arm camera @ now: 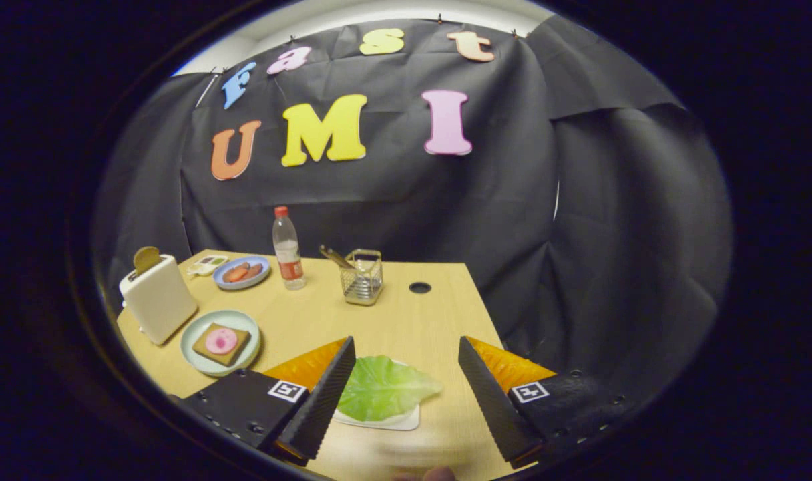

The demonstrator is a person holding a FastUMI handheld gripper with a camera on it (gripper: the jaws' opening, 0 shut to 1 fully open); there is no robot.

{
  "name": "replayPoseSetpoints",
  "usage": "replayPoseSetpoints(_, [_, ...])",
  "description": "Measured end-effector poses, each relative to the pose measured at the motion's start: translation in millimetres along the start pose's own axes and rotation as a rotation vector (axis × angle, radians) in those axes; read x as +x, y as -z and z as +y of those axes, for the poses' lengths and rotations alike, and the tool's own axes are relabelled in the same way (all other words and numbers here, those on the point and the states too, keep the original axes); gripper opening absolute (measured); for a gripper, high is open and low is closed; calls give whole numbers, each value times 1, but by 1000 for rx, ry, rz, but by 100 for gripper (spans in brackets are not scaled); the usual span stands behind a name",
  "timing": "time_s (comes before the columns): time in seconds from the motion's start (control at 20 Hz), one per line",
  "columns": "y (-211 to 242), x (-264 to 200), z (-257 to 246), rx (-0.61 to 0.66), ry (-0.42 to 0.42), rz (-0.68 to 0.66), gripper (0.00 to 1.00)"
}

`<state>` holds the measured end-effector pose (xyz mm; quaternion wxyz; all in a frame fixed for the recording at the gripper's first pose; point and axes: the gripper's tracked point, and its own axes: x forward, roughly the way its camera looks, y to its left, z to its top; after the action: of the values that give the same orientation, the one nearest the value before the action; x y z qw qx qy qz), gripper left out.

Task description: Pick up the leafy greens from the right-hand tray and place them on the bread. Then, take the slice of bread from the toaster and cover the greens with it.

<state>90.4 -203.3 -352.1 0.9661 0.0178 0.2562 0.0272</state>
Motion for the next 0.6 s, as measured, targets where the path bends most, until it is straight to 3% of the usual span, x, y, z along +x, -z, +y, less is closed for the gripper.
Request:
replayPoseSetpoints(0.2, [46, 54, -11, 22, -32, 101, 96])
replayPoseSetpoints(0.6, [89, 85, -14, 80, -64, 231, 94])
